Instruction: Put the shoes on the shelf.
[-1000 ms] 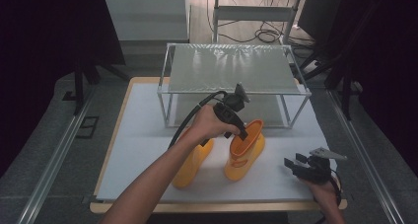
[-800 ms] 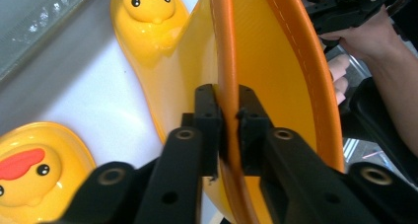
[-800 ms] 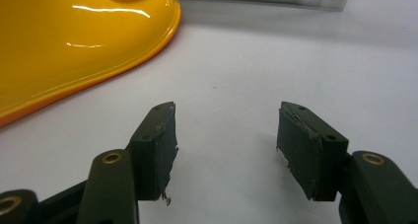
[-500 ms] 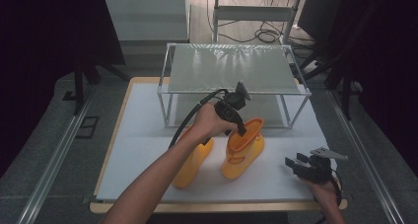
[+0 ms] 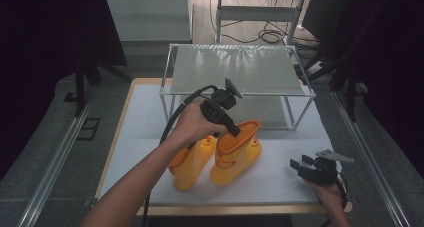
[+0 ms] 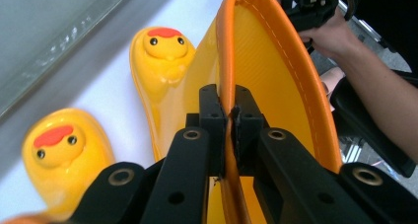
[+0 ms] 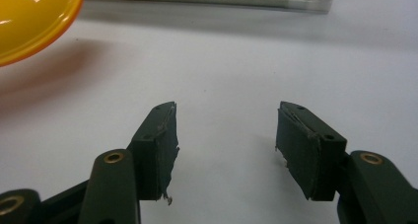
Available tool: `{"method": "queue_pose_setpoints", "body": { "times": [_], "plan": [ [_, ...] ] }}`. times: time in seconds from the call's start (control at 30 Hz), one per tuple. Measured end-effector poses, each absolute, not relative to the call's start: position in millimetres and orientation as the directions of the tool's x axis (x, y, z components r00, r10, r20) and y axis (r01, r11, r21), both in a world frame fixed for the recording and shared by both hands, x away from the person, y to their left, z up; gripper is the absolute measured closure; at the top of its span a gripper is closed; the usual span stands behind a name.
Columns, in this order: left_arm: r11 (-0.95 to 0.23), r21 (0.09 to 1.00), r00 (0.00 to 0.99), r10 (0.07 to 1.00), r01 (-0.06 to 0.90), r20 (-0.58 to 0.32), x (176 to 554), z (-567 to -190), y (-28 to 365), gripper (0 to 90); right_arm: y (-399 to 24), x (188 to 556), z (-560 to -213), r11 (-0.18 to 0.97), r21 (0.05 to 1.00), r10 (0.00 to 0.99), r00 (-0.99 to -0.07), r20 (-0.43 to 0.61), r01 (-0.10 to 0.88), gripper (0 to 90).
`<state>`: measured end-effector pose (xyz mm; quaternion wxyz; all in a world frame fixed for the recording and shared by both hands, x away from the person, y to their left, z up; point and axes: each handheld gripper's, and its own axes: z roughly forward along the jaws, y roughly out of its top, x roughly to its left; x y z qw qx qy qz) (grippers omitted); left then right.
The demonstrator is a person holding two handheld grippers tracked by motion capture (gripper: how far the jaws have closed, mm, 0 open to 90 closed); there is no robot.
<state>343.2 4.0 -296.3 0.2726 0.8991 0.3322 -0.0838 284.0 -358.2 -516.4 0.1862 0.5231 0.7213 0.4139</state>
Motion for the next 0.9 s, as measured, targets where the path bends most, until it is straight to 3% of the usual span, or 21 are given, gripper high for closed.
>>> {"method": "queue_pose_setpoints", "body": {
  "times": [0.53, 0.9],
  "plan": [
    [-0.609, 0.427, 0.741, 0.591, 0.668, -0.317, 326.8, -337.4, 54.7, 84.6, -356.9, 284.8, -517.3, 0.114, 0.794, 0.908, -0.386, 0.160, 0.597, 40.4],
    [-0.594, 0.464, 0.749, 0.585, 0.657, -0.311, 320.8, -331.7, 57.5, 57.8, -356.4, 284.6, -517.0, 0.119, 0.790, 0.907, -0.390, 0.160, 0.601, 40.3]
  ]
}}
